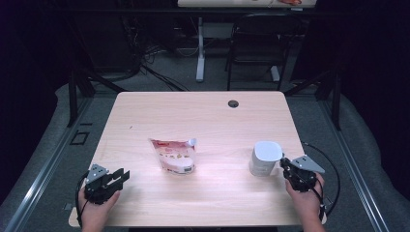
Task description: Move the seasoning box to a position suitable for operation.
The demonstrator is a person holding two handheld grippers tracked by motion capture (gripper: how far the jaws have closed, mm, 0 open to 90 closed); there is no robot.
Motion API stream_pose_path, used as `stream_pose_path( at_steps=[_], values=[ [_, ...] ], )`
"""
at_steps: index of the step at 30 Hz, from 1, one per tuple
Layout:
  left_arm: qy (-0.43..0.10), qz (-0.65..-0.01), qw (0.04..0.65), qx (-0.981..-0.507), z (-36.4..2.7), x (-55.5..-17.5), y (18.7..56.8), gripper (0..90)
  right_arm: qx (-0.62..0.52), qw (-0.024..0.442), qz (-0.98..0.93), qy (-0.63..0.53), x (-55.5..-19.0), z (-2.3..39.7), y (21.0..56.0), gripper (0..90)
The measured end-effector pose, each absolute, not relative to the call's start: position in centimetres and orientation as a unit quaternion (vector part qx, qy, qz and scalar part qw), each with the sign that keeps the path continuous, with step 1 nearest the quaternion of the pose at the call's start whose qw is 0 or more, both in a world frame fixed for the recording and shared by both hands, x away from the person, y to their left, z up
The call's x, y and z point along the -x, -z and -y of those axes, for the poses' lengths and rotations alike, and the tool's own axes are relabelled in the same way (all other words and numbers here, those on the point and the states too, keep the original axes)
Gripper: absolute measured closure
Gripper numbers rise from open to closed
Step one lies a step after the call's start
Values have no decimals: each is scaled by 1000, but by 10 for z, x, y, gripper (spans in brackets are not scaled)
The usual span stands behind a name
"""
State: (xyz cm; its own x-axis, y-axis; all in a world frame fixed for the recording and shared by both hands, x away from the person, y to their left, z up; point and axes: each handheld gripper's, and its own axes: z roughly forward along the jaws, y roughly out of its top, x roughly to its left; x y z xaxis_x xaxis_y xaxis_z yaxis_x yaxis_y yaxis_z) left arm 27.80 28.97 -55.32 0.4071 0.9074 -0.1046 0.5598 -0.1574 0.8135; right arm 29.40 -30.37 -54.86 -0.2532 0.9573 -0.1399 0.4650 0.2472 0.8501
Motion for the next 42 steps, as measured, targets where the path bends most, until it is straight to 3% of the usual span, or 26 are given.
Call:
stream_pose_path(
  at_steps=[38,40,42],
  values=[
    [-214,-501,408,-733,-289,-282,553,659,-453,297,-754,-372,-268,279,542,860],
    [-214,-501,408,-732,-289,-281,553,657,-451,303,-754,-369,-268,277,543,840],
    [-214,-502,407,-732,-290,-282,554,655,-451,314,-754,-359,-269,276,544,751]
  ],
)
